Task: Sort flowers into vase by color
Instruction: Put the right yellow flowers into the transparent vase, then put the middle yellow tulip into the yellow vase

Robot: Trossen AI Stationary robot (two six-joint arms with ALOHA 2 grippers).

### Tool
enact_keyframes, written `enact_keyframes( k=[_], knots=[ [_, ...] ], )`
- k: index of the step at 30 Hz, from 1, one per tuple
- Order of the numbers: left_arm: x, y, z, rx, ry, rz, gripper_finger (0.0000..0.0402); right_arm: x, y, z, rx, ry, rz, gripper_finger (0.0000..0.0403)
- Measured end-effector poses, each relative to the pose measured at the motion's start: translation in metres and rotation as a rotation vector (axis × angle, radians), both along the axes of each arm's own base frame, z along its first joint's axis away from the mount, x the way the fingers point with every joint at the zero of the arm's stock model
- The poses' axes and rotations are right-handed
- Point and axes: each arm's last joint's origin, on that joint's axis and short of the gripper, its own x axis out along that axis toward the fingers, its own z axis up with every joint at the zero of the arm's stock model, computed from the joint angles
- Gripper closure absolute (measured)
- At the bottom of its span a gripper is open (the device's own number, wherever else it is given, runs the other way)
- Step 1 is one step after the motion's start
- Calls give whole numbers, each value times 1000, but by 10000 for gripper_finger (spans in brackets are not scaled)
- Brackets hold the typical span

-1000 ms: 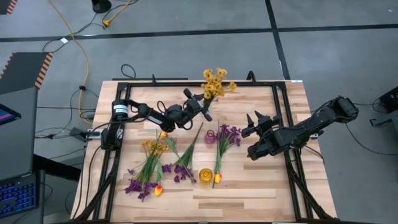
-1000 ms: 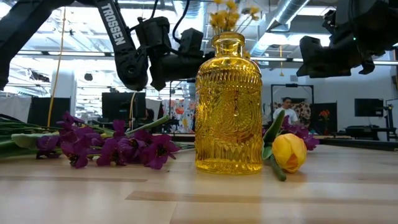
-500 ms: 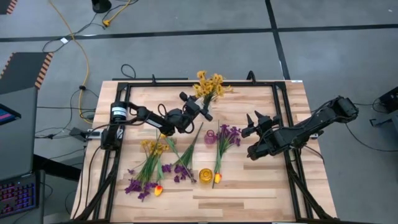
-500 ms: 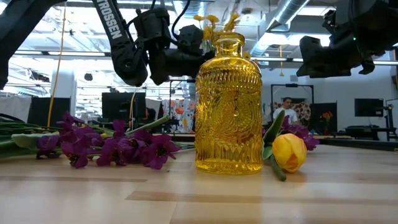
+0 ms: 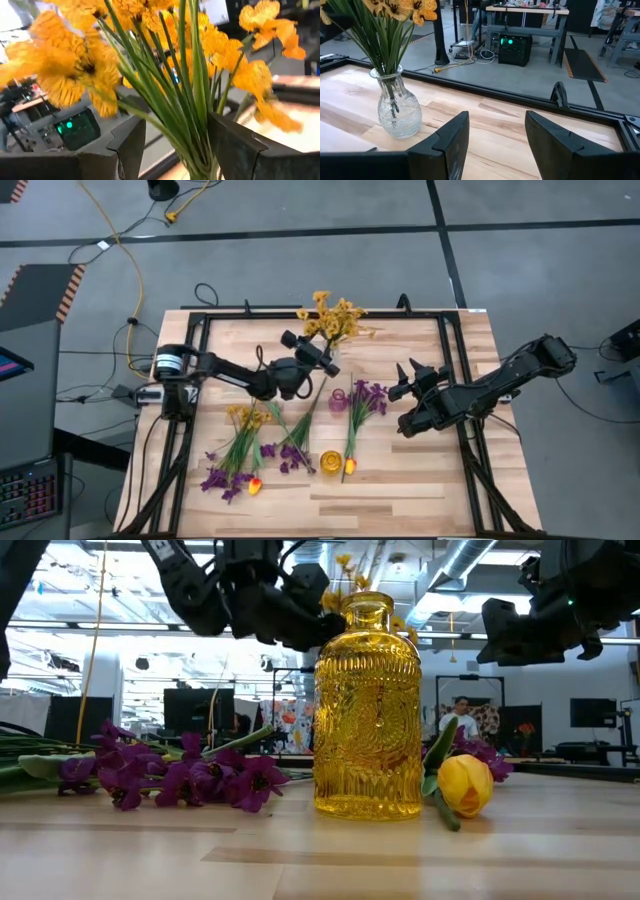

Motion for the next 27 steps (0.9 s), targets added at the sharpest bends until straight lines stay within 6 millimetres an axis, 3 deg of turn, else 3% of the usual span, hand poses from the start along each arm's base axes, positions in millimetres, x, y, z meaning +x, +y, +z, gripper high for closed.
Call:
enact_keyframes(
  k=[11,19,27],
  knots=[
    [-24,-13,33,-74,159,-56,202,0,0,0,4,-2,1,184],
    [-62,-20,60,-153,290,-75,202,0,0,0,15,2,3,184],
    [-100,-26,81,-281,345,-221,202,1,1,-1,28,-2,5,184]
  ],
)
